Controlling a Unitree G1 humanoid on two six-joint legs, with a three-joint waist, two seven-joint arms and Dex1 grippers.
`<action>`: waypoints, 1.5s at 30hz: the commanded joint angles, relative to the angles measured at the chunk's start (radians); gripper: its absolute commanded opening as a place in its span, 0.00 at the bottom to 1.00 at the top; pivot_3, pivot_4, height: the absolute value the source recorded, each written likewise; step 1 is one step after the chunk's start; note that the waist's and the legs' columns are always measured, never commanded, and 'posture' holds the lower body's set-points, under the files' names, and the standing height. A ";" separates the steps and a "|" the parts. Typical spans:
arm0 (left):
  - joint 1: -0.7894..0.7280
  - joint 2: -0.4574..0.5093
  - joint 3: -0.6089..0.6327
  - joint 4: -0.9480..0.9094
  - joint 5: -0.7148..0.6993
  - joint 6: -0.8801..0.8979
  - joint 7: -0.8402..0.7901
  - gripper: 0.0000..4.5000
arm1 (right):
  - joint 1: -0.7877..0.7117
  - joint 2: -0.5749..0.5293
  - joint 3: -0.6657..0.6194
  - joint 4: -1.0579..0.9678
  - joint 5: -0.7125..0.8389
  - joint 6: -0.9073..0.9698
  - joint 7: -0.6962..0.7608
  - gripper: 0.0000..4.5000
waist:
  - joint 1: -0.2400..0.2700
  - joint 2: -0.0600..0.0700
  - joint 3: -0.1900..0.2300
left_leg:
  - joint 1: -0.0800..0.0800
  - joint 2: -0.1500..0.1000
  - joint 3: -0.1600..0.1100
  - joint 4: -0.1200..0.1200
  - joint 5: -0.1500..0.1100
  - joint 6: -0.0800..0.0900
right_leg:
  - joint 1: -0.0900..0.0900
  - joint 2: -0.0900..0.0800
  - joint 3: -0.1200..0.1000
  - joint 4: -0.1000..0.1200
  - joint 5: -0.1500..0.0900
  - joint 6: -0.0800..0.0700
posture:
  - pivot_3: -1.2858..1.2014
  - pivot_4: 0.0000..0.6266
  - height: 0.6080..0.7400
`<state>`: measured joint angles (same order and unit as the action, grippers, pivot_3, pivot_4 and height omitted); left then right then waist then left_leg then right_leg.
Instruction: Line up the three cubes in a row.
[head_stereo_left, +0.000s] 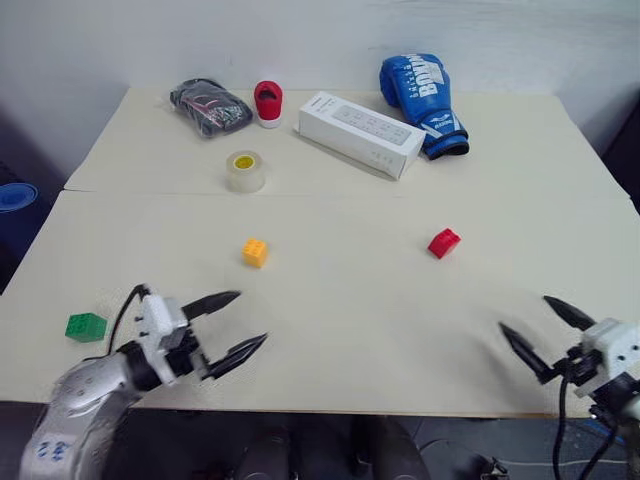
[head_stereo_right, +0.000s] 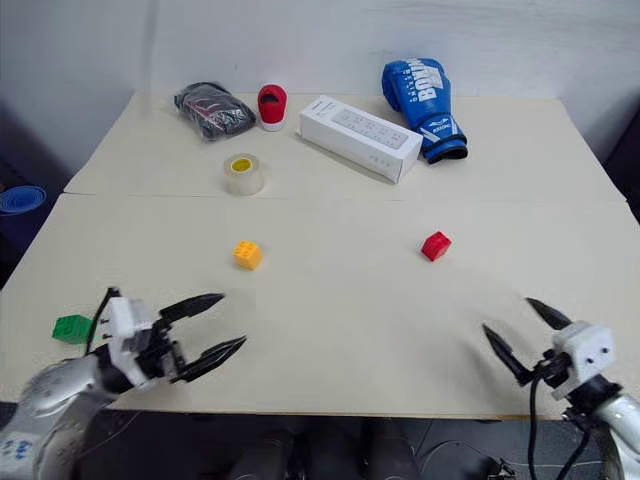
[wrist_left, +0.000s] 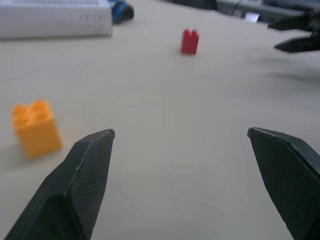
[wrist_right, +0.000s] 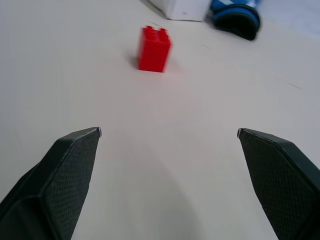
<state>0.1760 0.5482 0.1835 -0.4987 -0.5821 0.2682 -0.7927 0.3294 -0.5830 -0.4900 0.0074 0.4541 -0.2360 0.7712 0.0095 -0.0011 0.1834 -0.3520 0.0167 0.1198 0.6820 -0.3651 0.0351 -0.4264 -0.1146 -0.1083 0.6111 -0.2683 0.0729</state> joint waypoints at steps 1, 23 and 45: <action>-0.045 -0.020 -0.061 -0.032 0.002 0.015 0.019 1.00 | -0.004 0.024 -0.027 0.022 0.007 -0.003 -0.024 1.00 | -0.007 0.001 0.000 | 0.000 0.000 0.000 0.000 0.000 0.000 | 0.000 0.001 0.000 0.000 0.000 0.000 | 0.52 0.24 1.00; -0.157 0.022 -0.143 0.004 0.043 0.033 -0.051 1.00 | -0.964 0.001 0.374 0.658 -0.228 0.232 0.023 0.91 | -0.014 0.003 -0.002 | -0.002 -0.001 0.000 0.003 0.006 0.001 | -0.002 0.001 -0.001 0.008 0.000 -0.001 | 0.52 0.24 1.00; -0.098 0.086 -0.107 -0.023 0.018 0.061 -0.073 1.00 | -0.873 -0.077 0.658 0.432 -0.153 0.088 0.843 0.34 | -0.015 0.003 -0.001 | -0.001 0.000 -0.001 0.003 0.006 0.000 | -0.001 0.000 -0.001 0.007 0.000 0.000 | 0.52 0.24 1.00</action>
<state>0.0695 0.6270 0.0599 -0.4871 -0.5447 0.3286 -0.8570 -0.5428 -0.6538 0.1669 0.4308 0.2974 -0.1156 1.5495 -0.0052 0.0020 0.1819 -0.3532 0.0163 0.1192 0.6846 -0.3597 0.0348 -0.4276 -0.1144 -0.1093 0.6172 -0.2683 0.0727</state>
